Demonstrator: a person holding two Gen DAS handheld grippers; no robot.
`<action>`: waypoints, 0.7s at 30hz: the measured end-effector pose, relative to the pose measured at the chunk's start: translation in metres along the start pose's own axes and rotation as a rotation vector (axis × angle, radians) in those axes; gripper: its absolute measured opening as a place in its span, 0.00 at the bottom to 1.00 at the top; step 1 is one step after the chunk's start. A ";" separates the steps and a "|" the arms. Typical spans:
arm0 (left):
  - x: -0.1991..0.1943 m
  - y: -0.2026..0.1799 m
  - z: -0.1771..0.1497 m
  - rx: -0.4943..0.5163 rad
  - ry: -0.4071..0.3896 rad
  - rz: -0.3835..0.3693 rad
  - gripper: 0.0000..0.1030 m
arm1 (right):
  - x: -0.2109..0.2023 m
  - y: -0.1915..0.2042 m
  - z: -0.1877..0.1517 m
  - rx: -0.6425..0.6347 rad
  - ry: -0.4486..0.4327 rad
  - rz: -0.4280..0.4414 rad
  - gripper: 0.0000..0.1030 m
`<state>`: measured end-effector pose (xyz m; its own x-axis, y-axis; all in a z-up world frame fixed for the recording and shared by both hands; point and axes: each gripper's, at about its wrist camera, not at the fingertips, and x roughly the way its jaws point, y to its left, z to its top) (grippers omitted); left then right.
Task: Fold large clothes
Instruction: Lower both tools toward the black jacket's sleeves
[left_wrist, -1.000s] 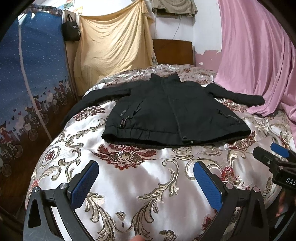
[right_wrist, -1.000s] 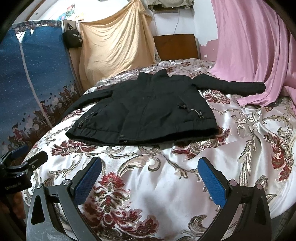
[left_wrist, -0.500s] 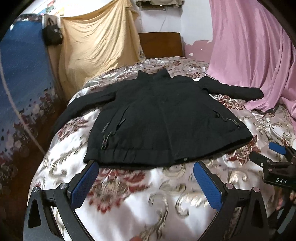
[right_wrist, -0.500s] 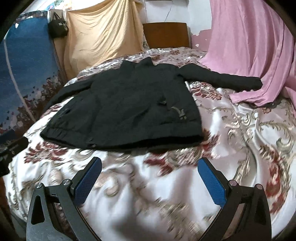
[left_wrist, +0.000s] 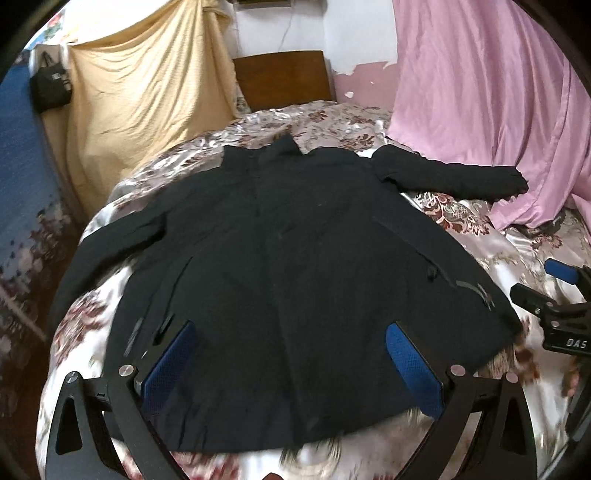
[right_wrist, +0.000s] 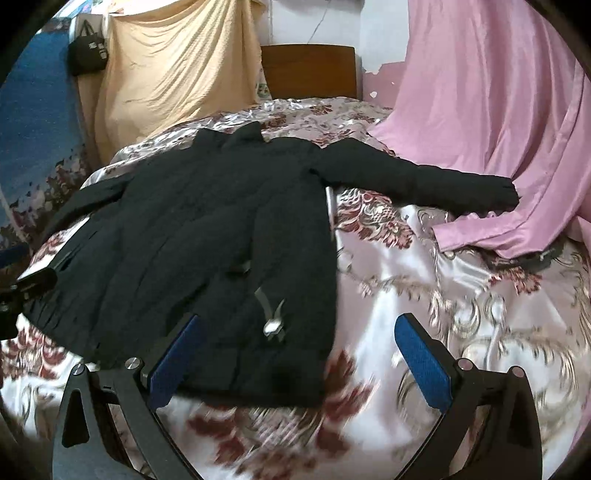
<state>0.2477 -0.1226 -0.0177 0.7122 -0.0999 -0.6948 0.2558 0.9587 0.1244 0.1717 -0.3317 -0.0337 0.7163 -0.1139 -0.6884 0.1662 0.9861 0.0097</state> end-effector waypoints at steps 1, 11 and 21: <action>0.010 -0.004 0.008 0.008 0.004 0.003 1.00 | 0.008 -0.006 0.007 0.008 0.008 0.010 0.99; 0.083 -0.038 0.080 0.053 -0.016 0.007 1.00 | 0.062 -0.089 0.085 0.183 -0.032 0.091 0.99; 0.149 -0.047 0.120 0.059 -0.003 0.029 1.00 | 0.135 -0.159 0.146 0.304 -0.070 0.007 0.99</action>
<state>0.4202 -0.2143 -0.0422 0.7217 -0.0730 -0.6883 0.2732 0.9437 0.1864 0.3405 -0.5220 -0.0223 0.7611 -0.1261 -0.6362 0.3487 0.9067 0.2374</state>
